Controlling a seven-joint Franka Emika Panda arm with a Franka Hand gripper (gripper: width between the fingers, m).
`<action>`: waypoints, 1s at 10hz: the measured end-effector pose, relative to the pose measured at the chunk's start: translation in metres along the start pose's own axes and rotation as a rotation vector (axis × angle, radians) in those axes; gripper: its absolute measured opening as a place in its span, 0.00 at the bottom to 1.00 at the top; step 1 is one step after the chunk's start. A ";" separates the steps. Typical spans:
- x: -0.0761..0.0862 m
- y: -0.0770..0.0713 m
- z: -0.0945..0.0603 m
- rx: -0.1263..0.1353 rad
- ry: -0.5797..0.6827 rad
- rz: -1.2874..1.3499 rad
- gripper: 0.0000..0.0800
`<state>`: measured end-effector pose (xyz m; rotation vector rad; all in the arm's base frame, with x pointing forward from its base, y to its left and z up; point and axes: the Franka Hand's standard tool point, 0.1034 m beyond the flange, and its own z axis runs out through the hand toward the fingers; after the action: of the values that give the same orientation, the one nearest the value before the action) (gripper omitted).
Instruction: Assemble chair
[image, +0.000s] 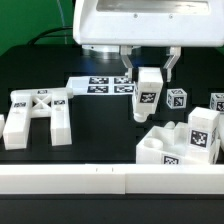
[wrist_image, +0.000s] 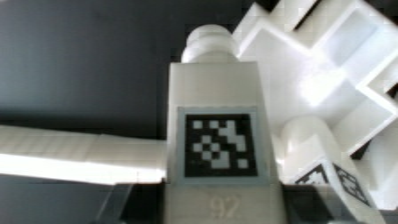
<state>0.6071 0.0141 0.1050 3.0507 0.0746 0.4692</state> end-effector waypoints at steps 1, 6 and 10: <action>0.002 0.000 -0.001 0.000 0.003 0.000 0.36; 0.027 -0.005 -0.011 0.008 0.042 0.006 0.36; 0.036 -0.004 -0.011 -0.012 0.261 -0.008 0.36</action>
Offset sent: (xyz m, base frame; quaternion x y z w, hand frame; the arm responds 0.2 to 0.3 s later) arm 0.0282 0.0180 0.0298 0.0622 0.0129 0.0315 0.9975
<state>0.6381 0.0204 0.1256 2.9567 0.0932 0.8606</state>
